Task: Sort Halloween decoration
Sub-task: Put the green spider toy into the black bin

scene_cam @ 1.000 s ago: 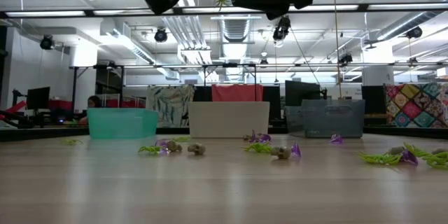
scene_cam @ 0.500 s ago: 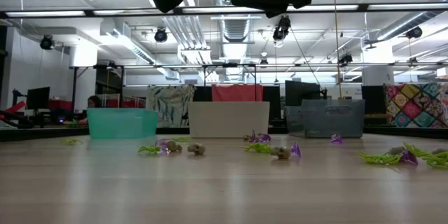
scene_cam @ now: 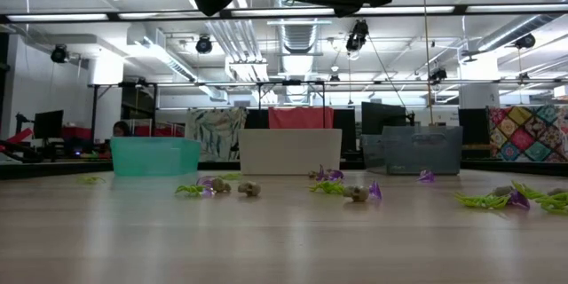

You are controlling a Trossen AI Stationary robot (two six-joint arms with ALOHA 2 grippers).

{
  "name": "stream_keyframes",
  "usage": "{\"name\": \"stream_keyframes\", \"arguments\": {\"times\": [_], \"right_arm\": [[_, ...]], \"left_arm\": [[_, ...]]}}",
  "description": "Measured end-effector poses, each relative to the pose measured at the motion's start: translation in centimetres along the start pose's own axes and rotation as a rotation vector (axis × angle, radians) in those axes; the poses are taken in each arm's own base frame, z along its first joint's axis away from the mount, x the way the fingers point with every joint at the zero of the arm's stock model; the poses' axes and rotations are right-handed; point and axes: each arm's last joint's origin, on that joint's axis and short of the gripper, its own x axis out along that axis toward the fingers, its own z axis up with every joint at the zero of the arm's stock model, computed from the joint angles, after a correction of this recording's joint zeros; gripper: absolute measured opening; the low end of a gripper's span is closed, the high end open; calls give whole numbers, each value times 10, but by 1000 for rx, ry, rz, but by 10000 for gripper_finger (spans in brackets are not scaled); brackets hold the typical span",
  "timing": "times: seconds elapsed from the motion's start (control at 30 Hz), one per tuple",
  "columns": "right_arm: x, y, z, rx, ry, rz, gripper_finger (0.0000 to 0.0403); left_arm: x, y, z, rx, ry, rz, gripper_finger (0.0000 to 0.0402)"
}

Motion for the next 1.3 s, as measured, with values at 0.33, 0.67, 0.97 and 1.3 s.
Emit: {"name": "stream_keyframes", "arguments": {"times": [0.33,0.67,0.97,1.3], "right_arm": [[0,0,0,3,1,0,9],[-2,-5,1,53,13,-57,9],[-44,-65,-24,248,391,-512,9],[-125,-170,-83,653,870,-817,9]], "left_arm": [[0,0,0,1,1,5,4],[-2,2,-3,40,32,19,91],[-9,7,-9,22,114,67,139],[-9,7,-8,12,96,91,142]]}}
